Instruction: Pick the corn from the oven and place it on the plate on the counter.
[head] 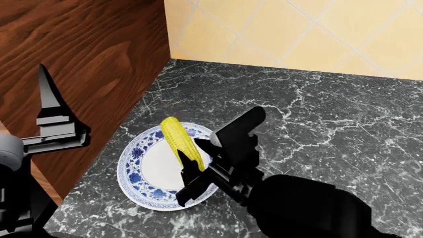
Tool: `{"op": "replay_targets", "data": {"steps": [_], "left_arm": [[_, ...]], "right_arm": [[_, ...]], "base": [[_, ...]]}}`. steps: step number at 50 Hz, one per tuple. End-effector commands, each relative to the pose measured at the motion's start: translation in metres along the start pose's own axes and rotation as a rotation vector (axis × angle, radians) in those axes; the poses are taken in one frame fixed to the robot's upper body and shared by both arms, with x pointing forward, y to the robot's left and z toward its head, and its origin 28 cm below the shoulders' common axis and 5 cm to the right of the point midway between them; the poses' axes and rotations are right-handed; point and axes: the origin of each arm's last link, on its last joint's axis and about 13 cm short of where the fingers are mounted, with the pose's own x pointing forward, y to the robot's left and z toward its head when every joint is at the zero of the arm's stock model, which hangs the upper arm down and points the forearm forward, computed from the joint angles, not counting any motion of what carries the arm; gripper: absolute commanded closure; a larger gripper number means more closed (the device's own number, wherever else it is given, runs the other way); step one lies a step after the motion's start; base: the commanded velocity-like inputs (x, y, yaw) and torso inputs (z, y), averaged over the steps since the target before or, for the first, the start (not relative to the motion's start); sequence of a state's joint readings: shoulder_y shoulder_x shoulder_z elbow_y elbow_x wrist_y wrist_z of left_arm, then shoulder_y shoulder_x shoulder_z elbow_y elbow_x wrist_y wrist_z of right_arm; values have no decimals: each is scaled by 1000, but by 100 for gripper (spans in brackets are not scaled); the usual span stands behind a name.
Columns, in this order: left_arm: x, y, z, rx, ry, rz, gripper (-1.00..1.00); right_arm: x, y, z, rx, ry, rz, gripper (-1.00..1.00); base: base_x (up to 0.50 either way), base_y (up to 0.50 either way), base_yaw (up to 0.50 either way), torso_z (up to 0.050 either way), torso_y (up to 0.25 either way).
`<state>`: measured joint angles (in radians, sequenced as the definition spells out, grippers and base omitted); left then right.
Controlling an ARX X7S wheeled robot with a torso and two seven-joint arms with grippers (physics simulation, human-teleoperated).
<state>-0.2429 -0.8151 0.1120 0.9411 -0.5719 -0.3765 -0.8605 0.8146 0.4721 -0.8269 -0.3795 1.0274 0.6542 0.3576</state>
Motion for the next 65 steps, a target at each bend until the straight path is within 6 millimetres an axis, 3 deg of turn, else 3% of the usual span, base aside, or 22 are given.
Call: {"op": "replay_targets", "data": {"steps": [1,31,49,65], "left_arm": [[-1,-1,-1,-4,1,-1,-100],[0,0,-2,-18,-2,9,-100],[-1,-1,-3,-28,1,13,-100],[-2,-2,-4,-28,0,10,-100]], "right_arm": [[3,-3,9,-19,96,76,100],[6,-8,26,-173,235,171,100],[2,-21,56,-270,279,179,100],[3,-24,65,-292,271,177,100]], "base": [[0,0,0,0,0],[0,0,0,0,0],[0,0,0,0,0],[0,0,0,0,0]]}}
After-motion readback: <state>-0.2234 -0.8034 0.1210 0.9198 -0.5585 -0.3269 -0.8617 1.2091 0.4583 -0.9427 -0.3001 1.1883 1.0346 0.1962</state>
